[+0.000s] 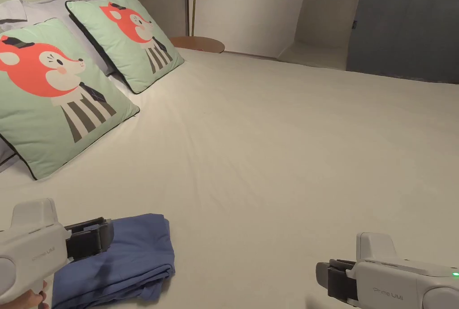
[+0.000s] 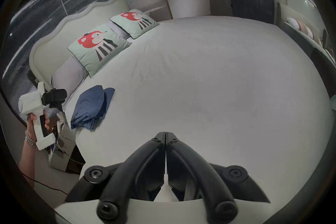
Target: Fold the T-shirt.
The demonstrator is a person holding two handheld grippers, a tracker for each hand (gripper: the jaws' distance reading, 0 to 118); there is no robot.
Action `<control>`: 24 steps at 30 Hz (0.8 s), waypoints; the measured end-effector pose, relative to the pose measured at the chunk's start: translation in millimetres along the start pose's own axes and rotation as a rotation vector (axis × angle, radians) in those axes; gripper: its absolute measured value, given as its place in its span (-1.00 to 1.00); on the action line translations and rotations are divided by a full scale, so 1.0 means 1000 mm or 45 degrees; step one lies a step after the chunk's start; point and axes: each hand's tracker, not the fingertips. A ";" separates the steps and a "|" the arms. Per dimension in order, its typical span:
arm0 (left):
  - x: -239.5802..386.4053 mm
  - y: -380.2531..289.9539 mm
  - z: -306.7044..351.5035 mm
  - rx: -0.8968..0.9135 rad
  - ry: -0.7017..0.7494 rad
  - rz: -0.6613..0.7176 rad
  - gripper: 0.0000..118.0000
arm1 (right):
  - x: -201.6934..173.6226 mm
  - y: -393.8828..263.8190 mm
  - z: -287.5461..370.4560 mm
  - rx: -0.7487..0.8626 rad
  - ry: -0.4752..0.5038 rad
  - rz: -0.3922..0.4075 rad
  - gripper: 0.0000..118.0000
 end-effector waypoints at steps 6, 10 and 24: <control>0.079 -0.011 0.021 0.125 0.112 -0.003 -0.96 | 0.014 -0.010 0.030 0.093 -0.083 0.014 -0.99; 0.121 -0.021 0.019 0.071 -0.058 0.014 -0.99 | 0.025 -0.015 0.054 0.170 -0.157 0.012 -0.99; 0.269 -0.001 0.083 0.585 -0.263 -0.309 -0.99 | 0.038 -0.005 0.146 0.851 -0.653 0.073 -0.99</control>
